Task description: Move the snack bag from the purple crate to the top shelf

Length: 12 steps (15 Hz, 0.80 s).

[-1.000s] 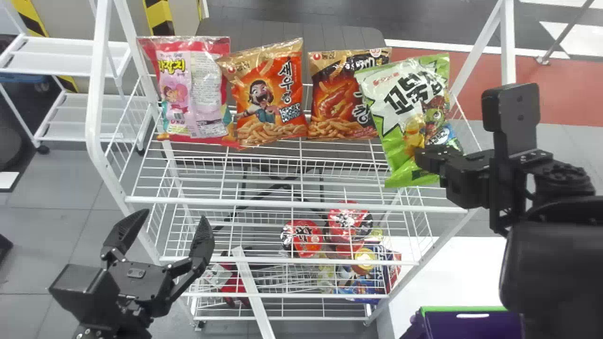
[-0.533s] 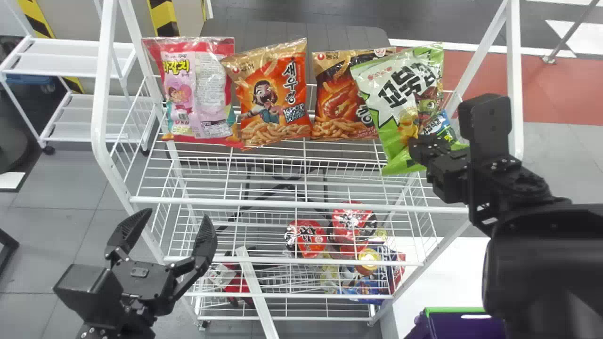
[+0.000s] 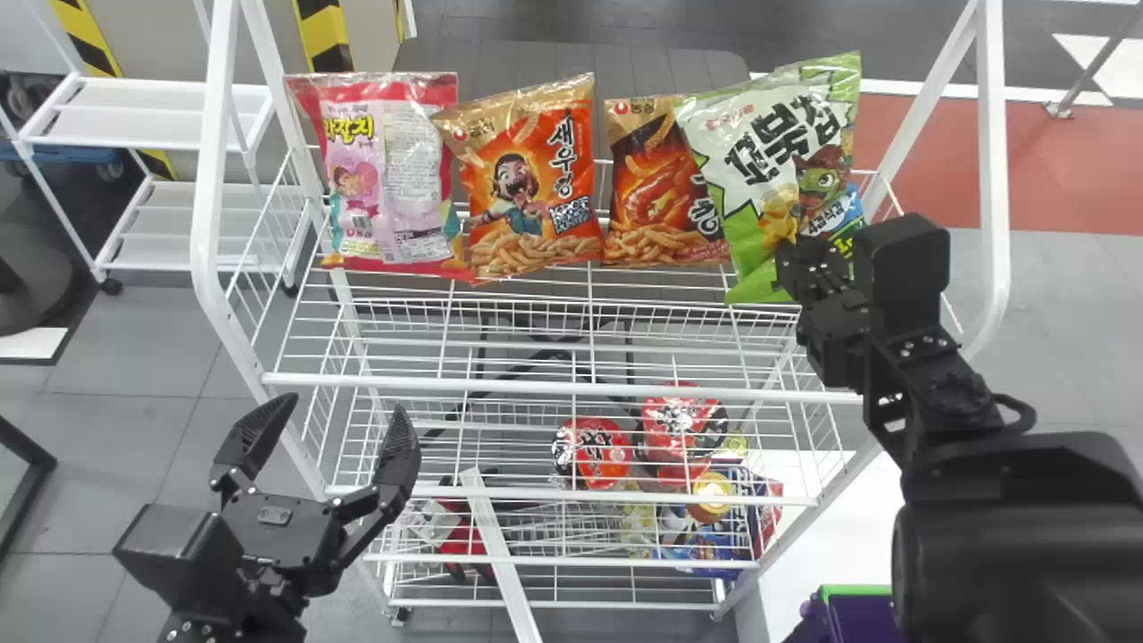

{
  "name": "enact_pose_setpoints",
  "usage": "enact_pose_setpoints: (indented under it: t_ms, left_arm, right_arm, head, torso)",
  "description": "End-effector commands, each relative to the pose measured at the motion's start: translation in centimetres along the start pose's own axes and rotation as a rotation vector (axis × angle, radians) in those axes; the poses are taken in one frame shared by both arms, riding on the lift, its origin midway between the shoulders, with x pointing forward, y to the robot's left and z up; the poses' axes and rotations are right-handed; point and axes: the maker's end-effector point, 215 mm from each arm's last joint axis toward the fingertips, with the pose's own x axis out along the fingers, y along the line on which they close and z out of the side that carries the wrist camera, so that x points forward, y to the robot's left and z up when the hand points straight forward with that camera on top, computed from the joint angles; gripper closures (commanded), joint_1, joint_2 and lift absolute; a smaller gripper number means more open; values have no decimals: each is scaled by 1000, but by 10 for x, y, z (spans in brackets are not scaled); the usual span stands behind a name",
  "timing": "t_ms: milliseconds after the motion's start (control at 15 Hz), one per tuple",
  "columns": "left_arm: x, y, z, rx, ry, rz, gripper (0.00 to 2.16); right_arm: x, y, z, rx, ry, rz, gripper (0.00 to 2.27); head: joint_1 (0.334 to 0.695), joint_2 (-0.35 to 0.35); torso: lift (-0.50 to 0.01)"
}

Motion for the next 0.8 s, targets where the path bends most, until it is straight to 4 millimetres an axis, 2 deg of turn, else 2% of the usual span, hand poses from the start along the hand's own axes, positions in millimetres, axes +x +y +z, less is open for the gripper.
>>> enact_pose_setpoints:
  t_ms: [0,200,600,733]
  left_arm:
    - [0,-2,2,-1,-5,-4,60]
    - [-1,-3,4,0,-14,-9,60]
    - [-4,-2,3,3,-15,-9,60]
    - [-4,-3,3,2,-13,-10,60]
  right_arm:
    - [-2,4,3,33,-68,-13,1821]
    - [1,-2,-2,78,-117,-47,1818]
    - [10,-39,-23,156,-121,-148,1818]
    - [13,-42,-24,169,-136,-158,1821]
  head:
    - [695,-66]
    - [695,-70]
    - [695,-99]
    - [695,-111]
  torso:
    - [0]
    - [0]
    - [0]
    - [0]
